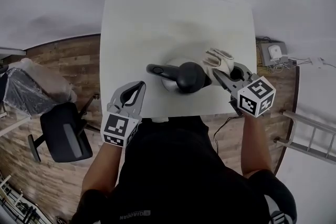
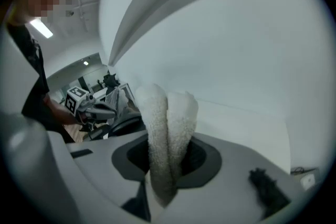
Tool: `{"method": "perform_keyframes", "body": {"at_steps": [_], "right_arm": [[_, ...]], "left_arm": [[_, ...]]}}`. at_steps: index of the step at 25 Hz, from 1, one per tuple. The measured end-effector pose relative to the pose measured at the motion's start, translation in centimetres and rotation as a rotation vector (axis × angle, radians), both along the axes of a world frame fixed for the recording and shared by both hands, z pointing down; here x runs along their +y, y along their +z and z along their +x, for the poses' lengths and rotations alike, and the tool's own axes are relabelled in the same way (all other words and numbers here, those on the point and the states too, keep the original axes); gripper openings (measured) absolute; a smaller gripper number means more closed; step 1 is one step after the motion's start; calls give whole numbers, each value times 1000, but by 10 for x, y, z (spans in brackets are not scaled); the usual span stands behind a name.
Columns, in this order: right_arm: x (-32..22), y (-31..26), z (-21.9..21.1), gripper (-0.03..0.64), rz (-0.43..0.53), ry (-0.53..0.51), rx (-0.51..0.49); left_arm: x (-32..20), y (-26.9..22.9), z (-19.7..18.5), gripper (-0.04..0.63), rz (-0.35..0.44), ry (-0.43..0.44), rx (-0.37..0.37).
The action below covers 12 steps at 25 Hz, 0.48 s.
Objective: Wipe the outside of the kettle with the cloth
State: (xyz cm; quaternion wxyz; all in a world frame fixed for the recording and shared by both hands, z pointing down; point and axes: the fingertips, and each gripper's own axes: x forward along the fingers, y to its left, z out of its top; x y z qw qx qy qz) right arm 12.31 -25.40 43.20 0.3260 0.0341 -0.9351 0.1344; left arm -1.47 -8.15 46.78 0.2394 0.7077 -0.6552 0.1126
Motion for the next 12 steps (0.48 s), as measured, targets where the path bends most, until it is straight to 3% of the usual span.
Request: {"method": "perform_keyframes", "body": {"at_steps": [4, 12], "right_arm": [[7, 7, -18, 97, 91, -118, 118], [-6, 46, -47, 97, 5, -264, 290]], "left_arm": [[6, 7, -10, 6, -1, -34, 16], [12, 29, -22, 8, -13, -111, 53]]}}
